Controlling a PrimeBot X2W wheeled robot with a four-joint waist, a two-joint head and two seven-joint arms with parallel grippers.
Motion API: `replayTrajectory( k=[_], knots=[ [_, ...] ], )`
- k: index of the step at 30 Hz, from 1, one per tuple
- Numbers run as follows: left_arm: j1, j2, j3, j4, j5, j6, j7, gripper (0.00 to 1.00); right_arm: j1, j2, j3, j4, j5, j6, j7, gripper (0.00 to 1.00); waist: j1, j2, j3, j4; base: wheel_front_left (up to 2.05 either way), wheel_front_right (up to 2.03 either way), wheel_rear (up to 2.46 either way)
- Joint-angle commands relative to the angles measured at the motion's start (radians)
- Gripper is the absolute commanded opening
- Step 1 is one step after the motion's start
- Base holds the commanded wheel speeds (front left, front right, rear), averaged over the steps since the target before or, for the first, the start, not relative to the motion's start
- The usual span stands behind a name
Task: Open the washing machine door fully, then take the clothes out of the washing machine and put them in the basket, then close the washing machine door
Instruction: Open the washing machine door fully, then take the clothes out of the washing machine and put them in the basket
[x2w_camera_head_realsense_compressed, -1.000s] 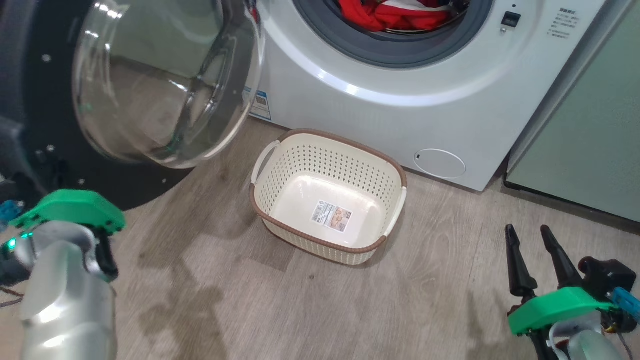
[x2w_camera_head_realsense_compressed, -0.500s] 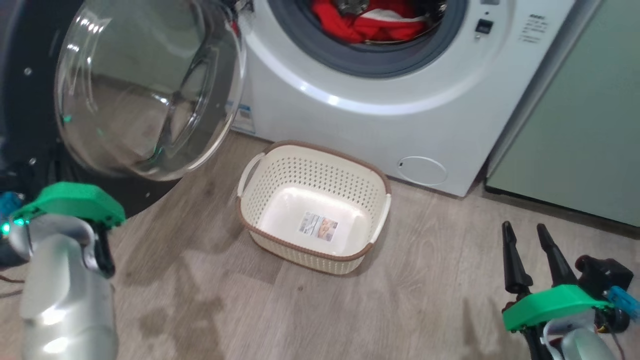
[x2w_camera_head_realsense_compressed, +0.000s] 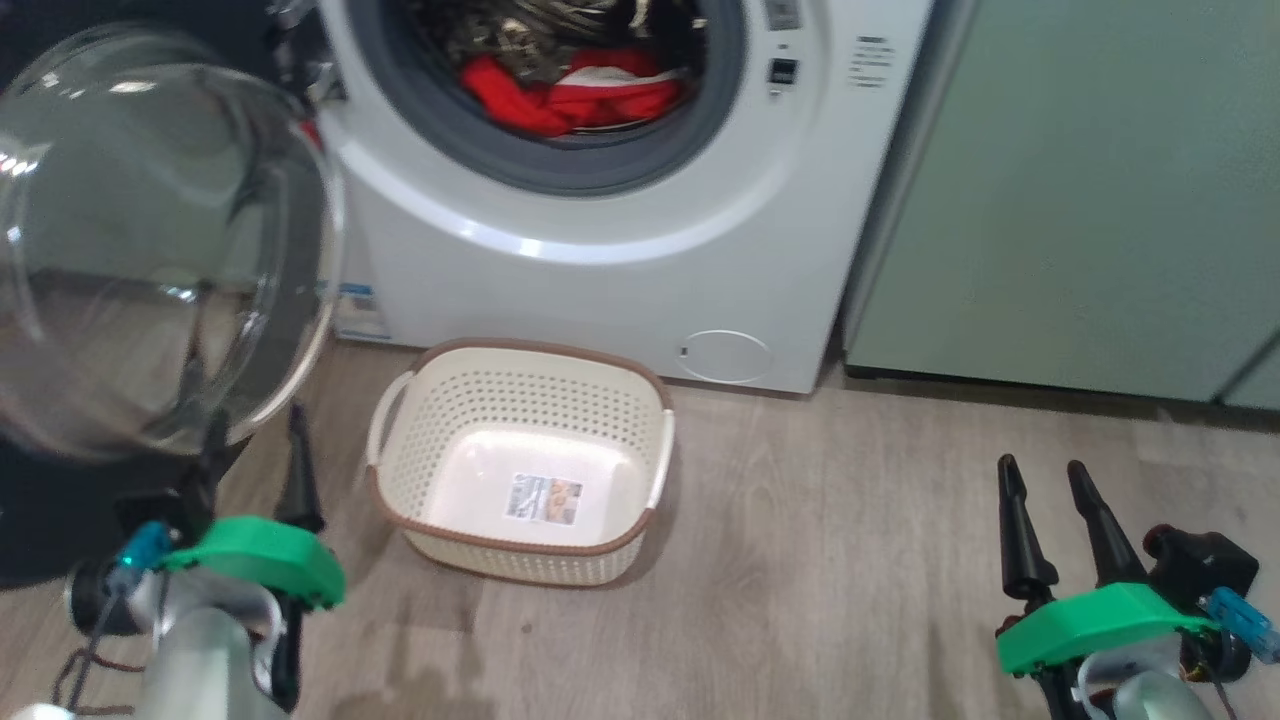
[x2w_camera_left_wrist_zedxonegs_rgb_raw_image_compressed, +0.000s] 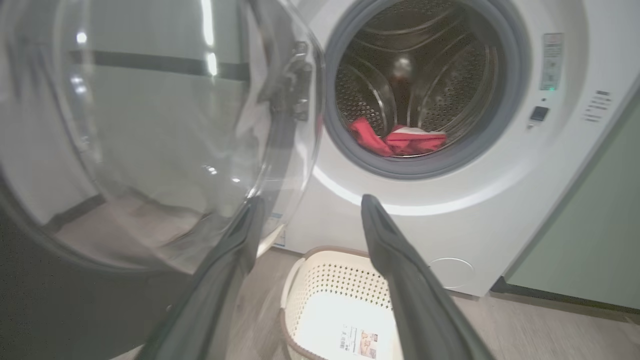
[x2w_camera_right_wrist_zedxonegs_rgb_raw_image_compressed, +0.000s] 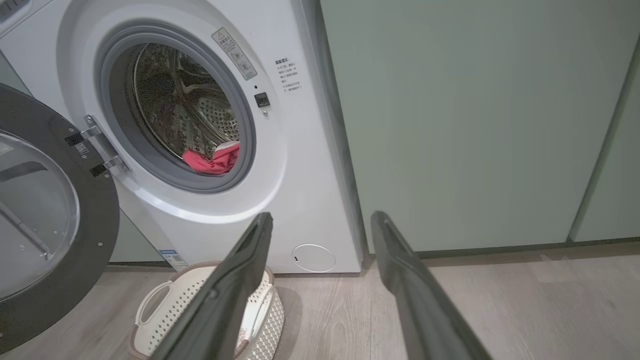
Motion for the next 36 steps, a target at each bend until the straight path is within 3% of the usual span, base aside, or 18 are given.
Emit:
replayTrajectory(
  k=[1,13,36],
  knots=[
    [-0.019,0.016,0.012,-0.04,-0.009,-0.004,-0.006,1.0,-0.016,0.001,0.022,-0.035,-0.014,-0.001,-0.006,1.0,0.0,0.0,-0.003,-0.037,0.0,0.0,0.0],
    [0.04,0.012,-0.102,-0.042,-0.044,-0.006,-0.006,1.0,0.002,-0.005,0.049,-0.047,-0.044,-0.001,-0.006,1.0,0.0,0.0,-0.017,-0.143,0.0,0.0,0.0],
    [0.036,0.009,-0.081,-0.062,-0.008,-0.006,-0.006,1.0,0.025,0.008,0.03,-0.054,-0.05,-0.001,-0.006,1.0,0.0,0.0,-0.034,-0.158,0.0,0.0,0.0]
  ],
)
